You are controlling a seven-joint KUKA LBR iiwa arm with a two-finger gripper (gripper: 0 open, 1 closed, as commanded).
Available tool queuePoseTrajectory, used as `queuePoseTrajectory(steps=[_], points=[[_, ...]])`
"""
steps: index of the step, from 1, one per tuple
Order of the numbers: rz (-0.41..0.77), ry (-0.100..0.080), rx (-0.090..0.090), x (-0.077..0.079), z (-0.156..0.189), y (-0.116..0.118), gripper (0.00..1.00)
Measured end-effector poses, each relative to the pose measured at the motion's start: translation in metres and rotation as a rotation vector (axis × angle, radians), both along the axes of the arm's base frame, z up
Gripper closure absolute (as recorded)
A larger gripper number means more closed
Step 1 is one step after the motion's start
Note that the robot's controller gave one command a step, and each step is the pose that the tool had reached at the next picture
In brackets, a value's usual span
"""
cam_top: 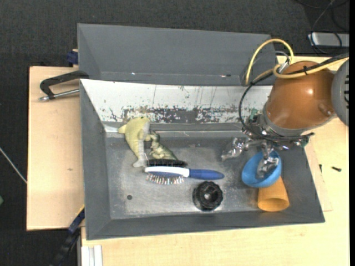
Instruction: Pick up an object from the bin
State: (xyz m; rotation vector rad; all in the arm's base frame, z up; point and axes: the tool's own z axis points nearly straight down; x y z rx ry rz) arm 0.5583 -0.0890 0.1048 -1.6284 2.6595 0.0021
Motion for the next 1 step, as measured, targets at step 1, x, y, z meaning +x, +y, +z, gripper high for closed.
queuePoseTrajectory(steps=[1], points=[[0.076,0.007,-0.011,-0.0068,-0.0063,-0.0135,0.00]])
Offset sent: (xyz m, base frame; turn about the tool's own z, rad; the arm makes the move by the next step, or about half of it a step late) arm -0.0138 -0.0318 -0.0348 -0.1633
